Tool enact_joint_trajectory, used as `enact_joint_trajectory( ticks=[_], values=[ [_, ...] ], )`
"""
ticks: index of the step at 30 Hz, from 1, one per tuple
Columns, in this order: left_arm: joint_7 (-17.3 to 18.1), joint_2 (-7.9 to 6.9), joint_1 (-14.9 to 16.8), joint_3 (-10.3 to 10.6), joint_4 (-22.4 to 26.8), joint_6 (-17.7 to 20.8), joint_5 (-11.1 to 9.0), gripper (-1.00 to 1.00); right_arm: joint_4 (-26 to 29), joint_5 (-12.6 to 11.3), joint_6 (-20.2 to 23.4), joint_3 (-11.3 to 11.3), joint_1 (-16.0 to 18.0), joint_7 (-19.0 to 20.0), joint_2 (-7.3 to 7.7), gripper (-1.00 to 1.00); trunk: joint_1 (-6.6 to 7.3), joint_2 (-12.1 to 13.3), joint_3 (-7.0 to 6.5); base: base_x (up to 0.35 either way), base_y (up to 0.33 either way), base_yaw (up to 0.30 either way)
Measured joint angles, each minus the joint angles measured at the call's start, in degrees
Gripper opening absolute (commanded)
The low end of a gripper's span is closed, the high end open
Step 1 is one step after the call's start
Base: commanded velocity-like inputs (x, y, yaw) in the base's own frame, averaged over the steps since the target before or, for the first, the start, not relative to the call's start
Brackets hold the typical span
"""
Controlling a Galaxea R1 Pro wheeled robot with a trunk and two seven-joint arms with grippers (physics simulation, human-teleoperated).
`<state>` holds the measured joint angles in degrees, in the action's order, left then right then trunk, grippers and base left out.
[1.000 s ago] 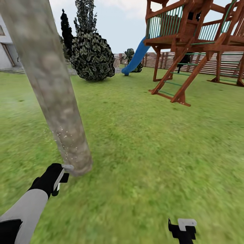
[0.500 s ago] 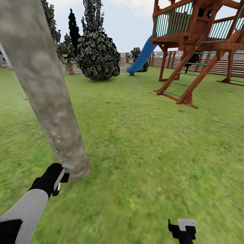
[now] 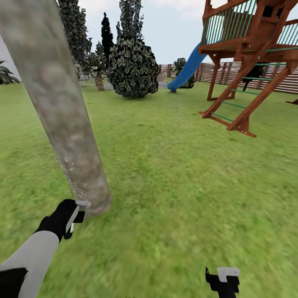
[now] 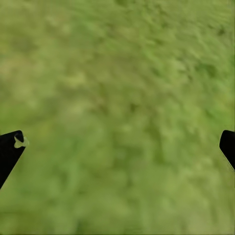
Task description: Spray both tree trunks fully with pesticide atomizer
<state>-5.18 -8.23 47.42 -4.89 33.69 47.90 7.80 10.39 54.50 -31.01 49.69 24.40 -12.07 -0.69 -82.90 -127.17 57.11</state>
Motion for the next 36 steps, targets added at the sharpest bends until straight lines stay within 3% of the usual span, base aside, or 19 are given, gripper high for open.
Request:
enact_joint_trajectory(
  ticks=[15,36],
  values=[
    [0.0,0.01,0.0,0.0,0.0,-0.1,-0.1,-1.00,0.0,0.0,0.0,0.0,0.0,0.0,0.00,1.00,0.01,0.0,0.00,0.083,-0.277,0.044],
    [0.0,-0.06,0.0,-0.1,0.0,-0.1,0.0,-1.00,-0.1,0.0,0.0,0.0,0.0,0.0,0.00,1.00,0.01,0.0,0.00,0.094,-0.277,0.257]
  ],
)
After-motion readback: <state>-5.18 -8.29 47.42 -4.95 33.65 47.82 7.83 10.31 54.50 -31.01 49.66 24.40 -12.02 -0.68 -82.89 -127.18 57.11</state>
